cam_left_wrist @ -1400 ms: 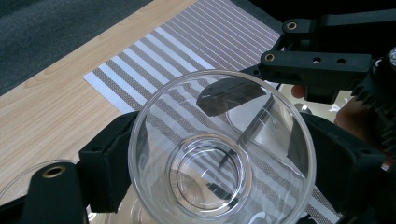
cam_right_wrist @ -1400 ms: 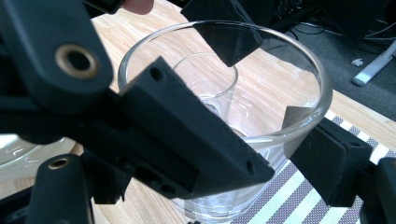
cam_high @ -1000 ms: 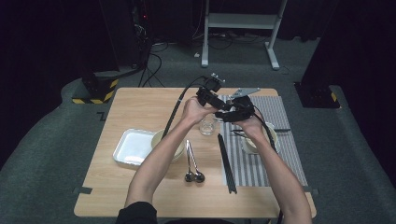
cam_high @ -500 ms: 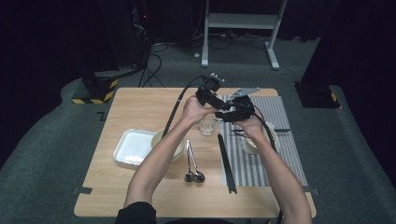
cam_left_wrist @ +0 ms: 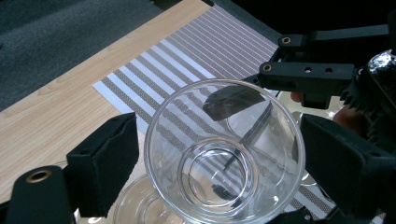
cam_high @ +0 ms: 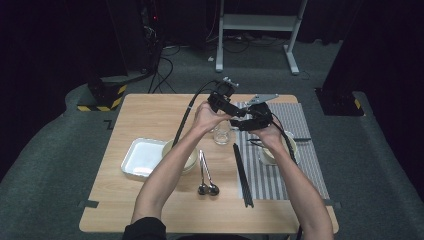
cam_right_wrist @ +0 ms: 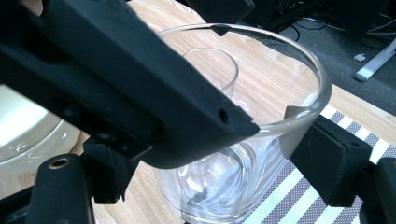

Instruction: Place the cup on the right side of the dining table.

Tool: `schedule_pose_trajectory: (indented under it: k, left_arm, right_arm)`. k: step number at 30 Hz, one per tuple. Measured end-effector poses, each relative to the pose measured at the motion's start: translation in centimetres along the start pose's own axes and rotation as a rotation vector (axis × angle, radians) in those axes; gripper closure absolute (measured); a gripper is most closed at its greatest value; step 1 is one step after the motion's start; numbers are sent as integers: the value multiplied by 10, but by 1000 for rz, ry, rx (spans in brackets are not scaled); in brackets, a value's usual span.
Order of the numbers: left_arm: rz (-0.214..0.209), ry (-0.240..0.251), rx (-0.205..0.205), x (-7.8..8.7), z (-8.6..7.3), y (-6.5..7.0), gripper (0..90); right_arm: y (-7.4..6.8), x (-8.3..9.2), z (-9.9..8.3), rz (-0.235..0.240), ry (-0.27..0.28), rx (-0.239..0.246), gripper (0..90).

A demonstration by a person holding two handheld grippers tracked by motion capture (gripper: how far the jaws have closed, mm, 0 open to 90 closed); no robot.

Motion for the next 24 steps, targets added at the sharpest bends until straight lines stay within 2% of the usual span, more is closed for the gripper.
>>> schedule_pose_trajectory:
  k: [5,24]
  left_arm:
    - [-12,12,14,3,1,-1,111]
    - [16,45,43,19,-7,-16,109]
  right_arm:
    - [2,0,-1,-6,-5,-3,210]
    - [7,5,-3,-34,-2,-13,210]
Point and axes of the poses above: each handheld gripper's, and its own axes: x roughly backward along the jaws, z roughly out of its top, y roughly to its right, the point moved 5 cm from there along -x, roughly forward along the jaws, and after that the axes turned 2 degrees about z, right-handed, at the moved point
